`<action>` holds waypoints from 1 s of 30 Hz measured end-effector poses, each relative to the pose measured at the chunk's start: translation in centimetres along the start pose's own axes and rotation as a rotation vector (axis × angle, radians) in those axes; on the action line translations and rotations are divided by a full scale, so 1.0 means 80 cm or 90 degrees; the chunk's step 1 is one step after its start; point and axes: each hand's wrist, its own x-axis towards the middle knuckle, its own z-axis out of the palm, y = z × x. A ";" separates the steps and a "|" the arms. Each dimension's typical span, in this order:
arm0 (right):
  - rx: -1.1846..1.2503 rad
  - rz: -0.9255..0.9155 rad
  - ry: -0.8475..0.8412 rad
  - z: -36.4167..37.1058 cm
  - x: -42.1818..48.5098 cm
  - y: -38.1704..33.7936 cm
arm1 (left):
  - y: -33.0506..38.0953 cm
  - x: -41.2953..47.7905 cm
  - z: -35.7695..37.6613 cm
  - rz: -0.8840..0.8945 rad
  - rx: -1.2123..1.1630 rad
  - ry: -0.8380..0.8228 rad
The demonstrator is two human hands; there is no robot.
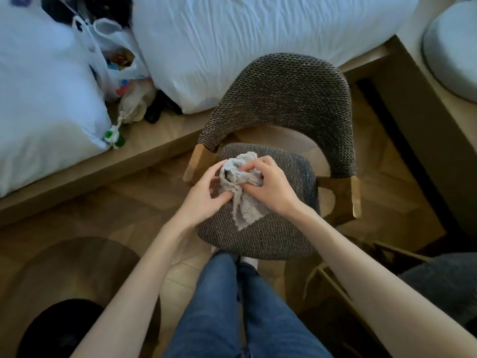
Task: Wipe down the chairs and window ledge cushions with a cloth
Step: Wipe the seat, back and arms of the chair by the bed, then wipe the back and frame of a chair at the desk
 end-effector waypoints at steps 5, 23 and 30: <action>0.030 0.009 -0.009 -0.014 -0.026 -0.015 | 0.016 -0.003 0.002 0.017 -0.016 -0.008; 0.215 0.246 0.321 0.162 0.131 -0.132 | -0.044 0.116 -0.316 0.144 0.356 -0.168; 0.164 0.344 0.464 0.148 0.169 -0.139 | -0.019 0.225 -0.339 0.230 0.404 -0.198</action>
